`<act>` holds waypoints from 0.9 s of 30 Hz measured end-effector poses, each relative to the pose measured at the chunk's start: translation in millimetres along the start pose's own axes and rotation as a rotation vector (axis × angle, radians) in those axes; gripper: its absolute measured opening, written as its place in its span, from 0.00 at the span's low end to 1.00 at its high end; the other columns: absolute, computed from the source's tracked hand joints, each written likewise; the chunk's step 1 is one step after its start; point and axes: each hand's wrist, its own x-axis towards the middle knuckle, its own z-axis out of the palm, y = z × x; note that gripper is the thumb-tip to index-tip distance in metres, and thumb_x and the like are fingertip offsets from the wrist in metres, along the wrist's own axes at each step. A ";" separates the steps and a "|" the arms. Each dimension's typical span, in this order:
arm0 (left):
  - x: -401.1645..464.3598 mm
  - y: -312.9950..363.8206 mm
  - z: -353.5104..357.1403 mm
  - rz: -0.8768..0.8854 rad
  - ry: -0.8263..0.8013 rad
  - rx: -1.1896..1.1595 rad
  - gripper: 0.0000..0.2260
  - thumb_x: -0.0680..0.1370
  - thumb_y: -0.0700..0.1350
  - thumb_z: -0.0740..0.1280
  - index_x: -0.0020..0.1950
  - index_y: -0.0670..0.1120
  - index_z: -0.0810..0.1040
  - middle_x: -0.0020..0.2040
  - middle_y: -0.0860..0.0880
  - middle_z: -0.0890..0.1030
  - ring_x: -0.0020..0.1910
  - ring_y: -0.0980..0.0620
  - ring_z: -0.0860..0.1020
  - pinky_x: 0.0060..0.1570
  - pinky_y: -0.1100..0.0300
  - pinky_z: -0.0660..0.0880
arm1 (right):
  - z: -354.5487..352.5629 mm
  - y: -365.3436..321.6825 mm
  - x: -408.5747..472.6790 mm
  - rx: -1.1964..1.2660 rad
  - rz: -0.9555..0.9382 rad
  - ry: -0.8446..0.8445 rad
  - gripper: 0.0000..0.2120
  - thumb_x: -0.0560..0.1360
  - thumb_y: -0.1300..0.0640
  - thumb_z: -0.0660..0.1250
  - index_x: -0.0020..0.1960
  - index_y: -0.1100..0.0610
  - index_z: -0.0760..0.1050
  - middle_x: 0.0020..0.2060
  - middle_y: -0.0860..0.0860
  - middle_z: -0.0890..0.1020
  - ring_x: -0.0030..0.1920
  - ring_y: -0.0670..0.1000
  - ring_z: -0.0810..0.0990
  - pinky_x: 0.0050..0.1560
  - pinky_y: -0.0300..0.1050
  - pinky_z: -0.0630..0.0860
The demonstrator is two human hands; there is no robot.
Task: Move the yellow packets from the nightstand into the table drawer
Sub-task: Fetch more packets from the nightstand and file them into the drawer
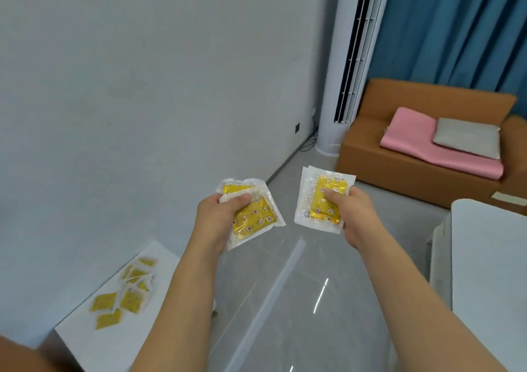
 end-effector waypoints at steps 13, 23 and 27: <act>-114.4 -16.7 187.1 0.067 -0.132 0.050 0.12 0.73 0.38 0.75 0.55 0.40 0.81 0.46 0.42 0.86 0.42 0.43 0.86 0.39 0.50 0.83 | -226.0 -21.0 -42.7 0.005 0.037 0.104 0.07 0.80 0.64 0.61 0.54 0.56 0.75 0.50 0.56 0.83 0.49 0.59 0.83 0.56 0.61 0.79; -221.2 -49.7 324.5 0.106 -0.169 0.016 0.12 0.71 0.40 0.76 0.54 0.42 0.81 0.45 0.43 0.86 0.41 0.44 0.86 0.39 0.52 0.82 | -380.6 -45.6 -81.9 -0.088 -0.020 0.083 0.07 0.81 0.64 0.61 0.51 0.54 0.76 0.47 0.53 0.84 0.48 0.55 0.84 0.51 0.57 0.81; -248.1 -67.3 370.2 0.098 -0.175 0.017 0.10 0.72 0.38 0.76 0.51 0.42 0.81 0.44 0.43 0.86 0.40 0.44 0.86 0.40 0.51 0.82 | -435.8 -39.5 -99.7 -0.081 -0.039 0.119 0.08 0.81 0.64 0.62 0.48 0.53 0.75 0.45 0.51 0.83 0.44 0.51 0.83 0.43 0.49 0.81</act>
